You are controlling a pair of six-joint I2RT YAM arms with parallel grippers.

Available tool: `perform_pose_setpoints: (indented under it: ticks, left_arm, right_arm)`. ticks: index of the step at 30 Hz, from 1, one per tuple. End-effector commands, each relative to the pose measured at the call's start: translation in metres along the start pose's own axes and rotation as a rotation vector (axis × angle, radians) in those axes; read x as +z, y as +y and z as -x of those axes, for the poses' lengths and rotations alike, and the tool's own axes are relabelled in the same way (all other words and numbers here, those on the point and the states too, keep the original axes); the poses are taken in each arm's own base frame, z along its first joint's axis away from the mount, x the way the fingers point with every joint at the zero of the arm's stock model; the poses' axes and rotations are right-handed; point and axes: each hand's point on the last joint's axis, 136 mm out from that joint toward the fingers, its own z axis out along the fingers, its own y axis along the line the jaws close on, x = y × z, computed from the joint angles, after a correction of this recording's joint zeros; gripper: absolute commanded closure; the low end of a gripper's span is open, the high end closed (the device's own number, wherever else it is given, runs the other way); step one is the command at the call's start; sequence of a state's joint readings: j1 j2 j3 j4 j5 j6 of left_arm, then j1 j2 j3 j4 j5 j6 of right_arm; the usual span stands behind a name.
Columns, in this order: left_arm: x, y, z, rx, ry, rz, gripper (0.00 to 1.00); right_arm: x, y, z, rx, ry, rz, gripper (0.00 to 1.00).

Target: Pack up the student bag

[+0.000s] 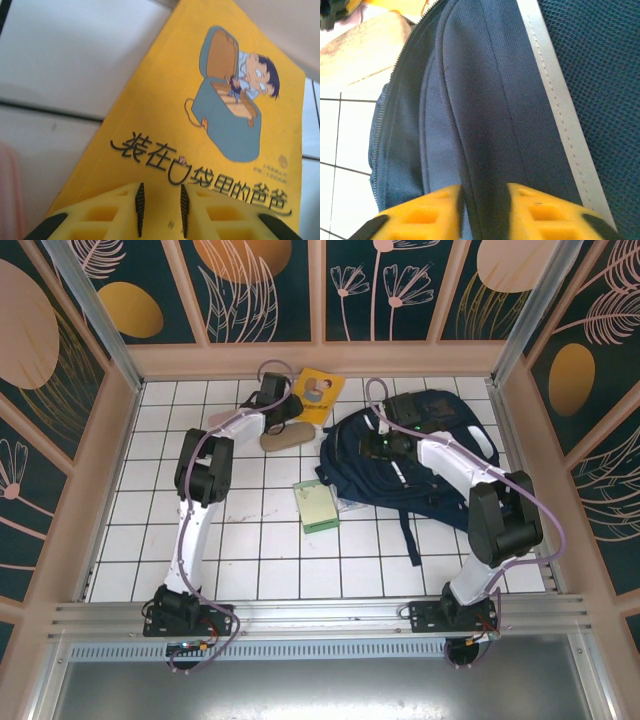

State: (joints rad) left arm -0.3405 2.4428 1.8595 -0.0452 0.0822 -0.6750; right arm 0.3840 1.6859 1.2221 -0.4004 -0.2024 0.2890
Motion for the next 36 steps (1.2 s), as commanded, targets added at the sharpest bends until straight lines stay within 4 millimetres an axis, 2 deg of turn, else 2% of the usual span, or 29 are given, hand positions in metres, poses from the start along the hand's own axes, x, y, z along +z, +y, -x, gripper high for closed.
perform_pose_setpoints:
  ticks: [1, 5, 10, 16, 18, 22, 27, 28, 29, 31, 33, 36]
  left_arm:
    - [-0.008, 0.034, -0.053, -0.093, 0.116, 0.052, 0.73]
    - [-0.033, 0.046, -0.077, -0.188, 0.13, 0.047, 0.75]
    - [-0.068, 0.05, -0.109, -0.302, 0.155, -0.009, 0.74]
    - [-0.103, 0.041, -0.148, -0.357, 0.194, -0.048, 0.74]
    - [-0.114, 0.038, -0.156, -0.359, 0.205, -0.055, 0.7]
    - [-0.132, 0.034, -0.141, -0.327, 0.165, -0.037, 0.66]
    - [-0.144, 0.034, -0.112, -0.279, 0.112, -0.004, 0.58]
    - [-0.144, 0.039, -0.111, -0.273, 0.11, 0.01, 0.57]
    - [-0.145, 0.035, -0.099, -0.264, 0.088, 0.002, 0.55]
    - [-0.143, 0.036, -0.09, -0.246, 0.075, -0.001, 0.5]
    - [-0.138, 0.038, -0.08, -0.228, 0.068, 0.003, 0.48]
    - [-0.127, 0.039, -0.064, -0.205, 0.059, -0.002, 0.48]
  right_arm:
    - [-0.002, 0.004, 0.01, -0.008, -0.015, -0.013, 0.63]
    - [-0.002, 0.023, 0.03, -0.015, -0.05, 0.018, 0.6]
    - [0.006, 0.055, 0.052, -0.007, -0.091, 0.091, 0.6]
    - [0.031, 0.094, 0.063, 0.007, -0.099, 0.172, 0.61]
    - [0.043, 0.108, 0.062, 0.001, -0.093, 0.181, 0.61]
    - [0.071, 0.126, 0.06, -0.011, -0.093, 0.159, 0.61]
    - [0.098, 0.122, 0.072, 0.018, -0.149, 0.109, 0.6]
    - [0.103, 0.12, 0.074, 0.02, -0.16, 0.099, 0.6]
    - [0.107, 0.118, 0.078, 0.022, -0.177, 0.081, 0.59]
    - [0.117, 0.114, 0.084, 0.015, -0.194, 0.058, 0.57]
    - [0.128, 0.111, 0.092, -0.001, -0.203, 0.03, 0.54]
    - [0.144, 0.108, 0.103, -0.03, -0.214, -0.003, 0.43]
